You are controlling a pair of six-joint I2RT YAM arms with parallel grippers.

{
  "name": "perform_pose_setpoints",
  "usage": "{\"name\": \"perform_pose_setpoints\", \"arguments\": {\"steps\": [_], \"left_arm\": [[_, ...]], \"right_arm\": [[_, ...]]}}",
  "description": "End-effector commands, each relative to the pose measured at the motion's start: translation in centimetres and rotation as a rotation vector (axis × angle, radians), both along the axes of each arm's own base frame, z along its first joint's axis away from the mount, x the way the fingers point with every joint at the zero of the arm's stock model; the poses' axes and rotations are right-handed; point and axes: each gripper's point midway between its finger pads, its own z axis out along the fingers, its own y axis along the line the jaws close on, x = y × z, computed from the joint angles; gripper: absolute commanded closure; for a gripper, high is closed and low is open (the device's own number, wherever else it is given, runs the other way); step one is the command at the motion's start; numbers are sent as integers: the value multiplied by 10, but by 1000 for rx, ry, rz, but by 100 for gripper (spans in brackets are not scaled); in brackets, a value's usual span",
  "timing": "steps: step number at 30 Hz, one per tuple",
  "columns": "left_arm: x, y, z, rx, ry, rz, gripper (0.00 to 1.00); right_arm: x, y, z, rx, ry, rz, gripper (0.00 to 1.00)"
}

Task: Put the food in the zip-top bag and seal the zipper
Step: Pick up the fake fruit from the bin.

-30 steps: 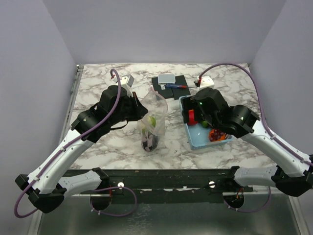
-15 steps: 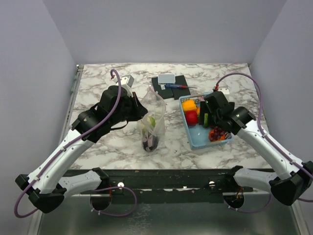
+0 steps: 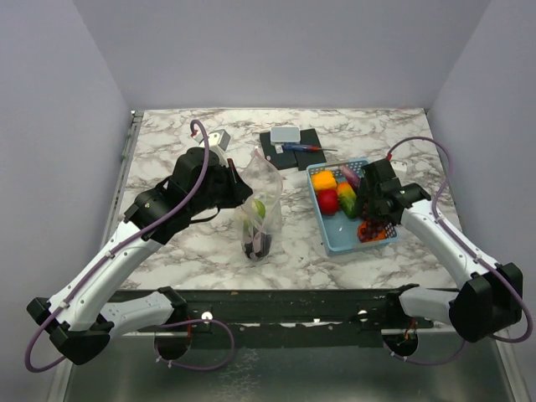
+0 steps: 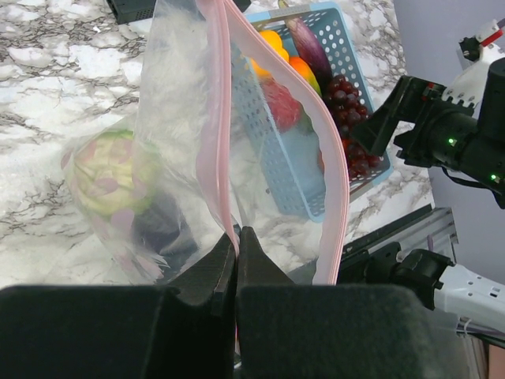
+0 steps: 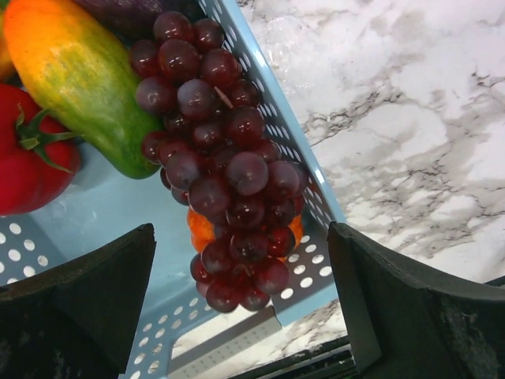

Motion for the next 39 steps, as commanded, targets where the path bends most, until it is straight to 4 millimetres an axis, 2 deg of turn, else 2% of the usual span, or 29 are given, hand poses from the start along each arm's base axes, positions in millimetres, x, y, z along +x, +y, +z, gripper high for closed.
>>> {"name": "perform_pose_setpoints", "arguments": {"steps": [1,6,12,18,23,27,39], "left_arm": [[4,2,4,3,-33,10,100],[4,3,5,6,-37,12,100],[4,5,5,9,-40,15,100],[3,6,5,12,-42,15,100],[1,7,5,10,-41,14,100],[1,7,5,9,-40,15,100],[2,6,3,10,-31,20,100]], "right_arm": [[15,3,-15,65,-22,-20,7],[24,2,-32,91,0,-29,16],[30,-2,-43,82,0,-55,26],[31,-2,-57,80,33,-50,62],[30,-1,-58,87,39,-42,98],[33,0,-37,97,-3,-23,99],[42,20,58,203,-213,118,99]]}}
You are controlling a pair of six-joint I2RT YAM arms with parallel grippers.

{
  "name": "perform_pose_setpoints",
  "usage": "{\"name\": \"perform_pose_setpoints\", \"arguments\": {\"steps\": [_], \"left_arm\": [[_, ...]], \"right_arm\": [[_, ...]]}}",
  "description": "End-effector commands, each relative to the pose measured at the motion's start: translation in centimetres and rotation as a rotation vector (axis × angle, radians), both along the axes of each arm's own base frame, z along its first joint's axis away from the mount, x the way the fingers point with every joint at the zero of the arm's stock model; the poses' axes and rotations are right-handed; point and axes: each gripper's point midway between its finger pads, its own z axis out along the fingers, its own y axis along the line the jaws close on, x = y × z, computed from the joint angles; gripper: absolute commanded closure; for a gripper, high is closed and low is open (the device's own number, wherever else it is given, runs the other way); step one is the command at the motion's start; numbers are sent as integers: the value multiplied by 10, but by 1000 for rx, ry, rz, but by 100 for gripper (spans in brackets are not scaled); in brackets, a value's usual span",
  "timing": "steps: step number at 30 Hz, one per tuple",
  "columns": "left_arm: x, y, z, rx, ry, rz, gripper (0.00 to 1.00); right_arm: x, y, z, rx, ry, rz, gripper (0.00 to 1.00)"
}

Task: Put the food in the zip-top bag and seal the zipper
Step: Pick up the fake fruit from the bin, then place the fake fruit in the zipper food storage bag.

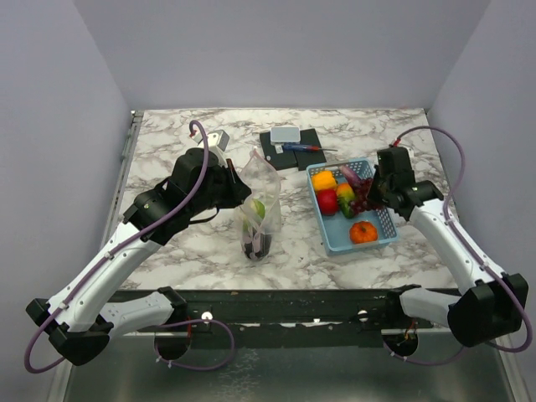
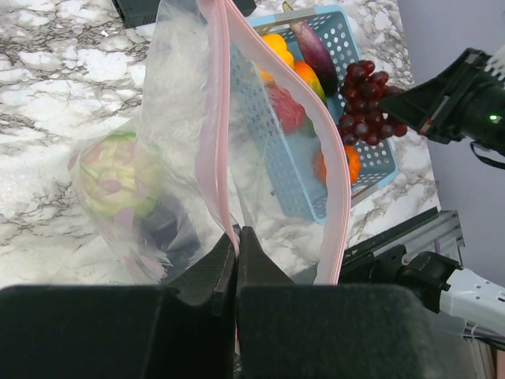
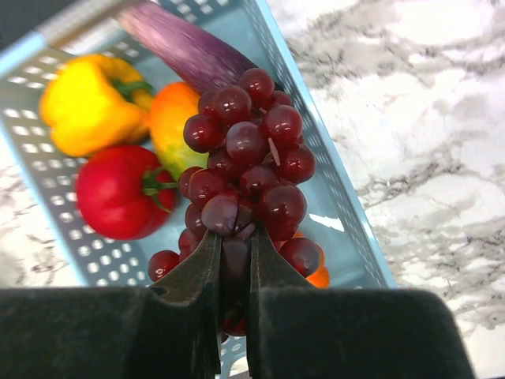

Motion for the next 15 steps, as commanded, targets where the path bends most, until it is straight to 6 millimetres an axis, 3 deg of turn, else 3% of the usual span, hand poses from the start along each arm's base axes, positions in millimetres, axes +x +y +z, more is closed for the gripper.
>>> {"name": "perform_pose_setpoints", "arguments": {"steps": [1,15], "left_arm": [[1,3,3,-5,-16,14,100],[2,0,5,-18,-14,10,100]], "right_arm": [[1,10,49,51,-112,83,99],[-9,69,176,243,-426,455,99]]}}
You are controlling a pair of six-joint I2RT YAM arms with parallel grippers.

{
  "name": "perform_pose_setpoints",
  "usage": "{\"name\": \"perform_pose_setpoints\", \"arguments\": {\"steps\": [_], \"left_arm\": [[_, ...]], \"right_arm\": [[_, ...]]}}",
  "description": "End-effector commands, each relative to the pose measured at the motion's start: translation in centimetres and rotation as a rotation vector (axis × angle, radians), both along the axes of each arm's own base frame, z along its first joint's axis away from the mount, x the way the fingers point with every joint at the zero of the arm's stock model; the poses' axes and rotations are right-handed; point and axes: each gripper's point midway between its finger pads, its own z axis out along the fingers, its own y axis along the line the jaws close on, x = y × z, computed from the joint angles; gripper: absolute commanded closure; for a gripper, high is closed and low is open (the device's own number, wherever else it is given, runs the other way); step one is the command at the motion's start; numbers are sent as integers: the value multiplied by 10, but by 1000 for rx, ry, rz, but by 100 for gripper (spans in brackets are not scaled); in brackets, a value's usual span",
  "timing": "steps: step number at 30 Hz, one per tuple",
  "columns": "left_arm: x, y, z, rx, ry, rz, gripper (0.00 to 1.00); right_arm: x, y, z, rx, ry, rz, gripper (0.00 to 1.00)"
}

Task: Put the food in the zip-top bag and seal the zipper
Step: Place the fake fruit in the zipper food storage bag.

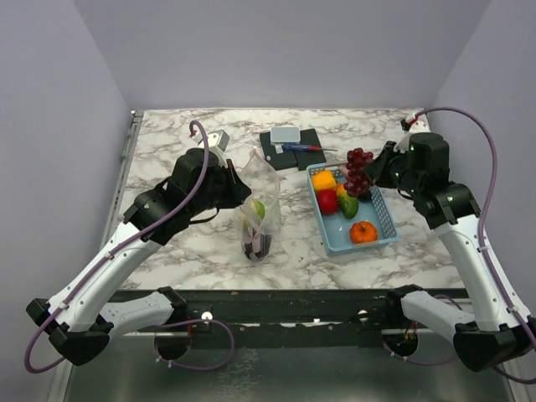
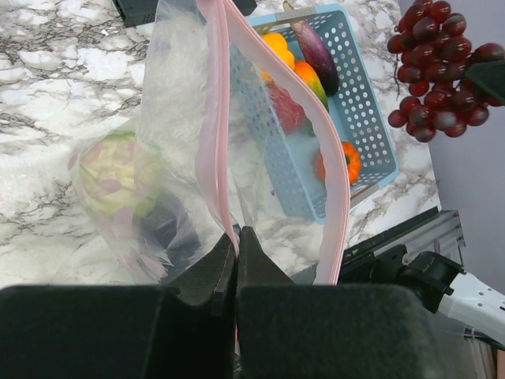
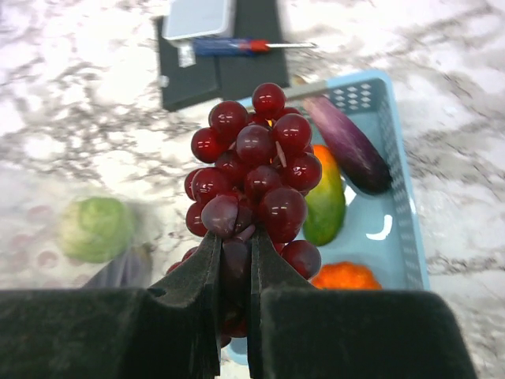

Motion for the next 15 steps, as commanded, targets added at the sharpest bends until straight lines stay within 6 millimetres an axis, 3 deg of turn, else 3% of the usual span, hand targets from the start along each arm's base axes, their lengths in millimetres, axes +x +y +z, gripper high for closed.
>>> {"name": "perform_pose_setpoints", "arguments": {"steps": [1,9,15], "left_arm": [[1,0,6,-20,-16,8,100],[1,-1,4,-21,-7,10,100],[1,-1,3,-28,-6,11,100]], "right_arm": [[-11,33,54,87,-147,217,99],[-48,82,125,255,-287,544,99],[-64,103,154,334,-321,681,99]]}}
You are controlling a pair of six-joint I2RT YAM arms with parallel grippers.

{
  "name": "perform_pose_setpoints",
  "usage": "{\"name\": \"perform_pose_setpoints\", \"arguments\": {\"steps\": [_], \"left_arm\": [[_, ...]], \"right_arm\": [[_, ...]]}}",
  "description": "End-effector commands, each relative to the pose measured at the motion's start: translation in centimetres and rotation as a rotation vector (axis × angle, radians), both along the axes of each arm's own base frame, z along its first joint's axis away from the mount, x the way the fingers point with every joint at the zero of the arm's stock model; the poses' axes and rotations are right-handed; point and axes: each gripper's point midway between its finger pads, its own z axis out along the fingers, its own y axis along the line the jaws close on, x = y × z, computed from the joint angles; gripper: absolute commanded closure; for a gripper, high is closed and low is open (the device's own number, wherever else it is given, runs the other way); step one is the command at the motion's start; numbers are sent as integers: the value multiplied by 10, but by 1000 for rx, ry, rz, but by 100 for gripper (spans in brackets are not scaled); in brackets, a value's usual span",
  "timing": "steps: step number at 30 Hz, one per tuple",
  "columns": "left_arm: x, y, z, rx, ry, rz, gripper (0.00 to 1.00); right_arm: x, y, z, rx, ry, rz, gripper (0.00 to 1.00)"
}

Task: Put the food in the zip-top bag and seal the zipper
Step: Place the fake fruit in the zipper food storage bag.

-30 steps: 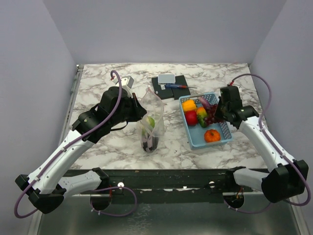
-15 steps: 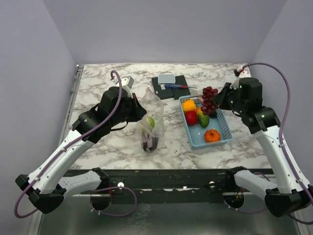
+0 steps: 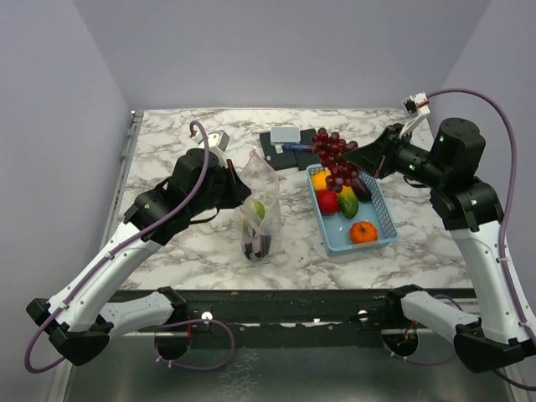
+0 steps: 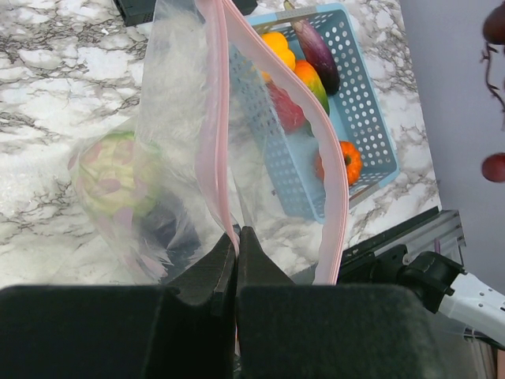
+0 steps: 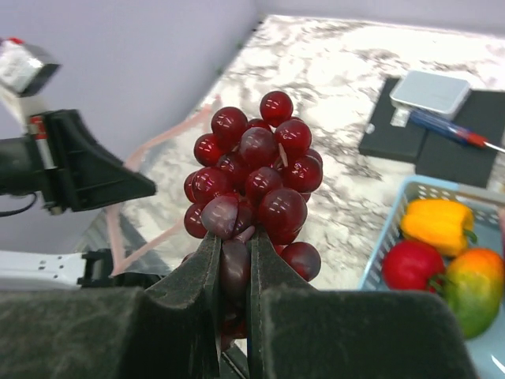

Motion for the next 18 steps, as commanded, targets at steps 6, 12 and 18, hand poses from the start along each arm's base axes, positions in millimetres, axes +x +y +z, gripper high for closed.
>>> {"name": "perform_pose_setpoints", "arguments": {"steps": [6,12,18], "left_arm": [[0,-3,3,-35,-7,3,100],[0,-4,3,-44,-4,1,100],[-1,-4,4,-47,-5,2,100]], "right_arm": [[-23,37,53,138,-78,213,99],[-28,66,56,155,-73,250,99],[-29,104,54,118,-68,255,99]]}}
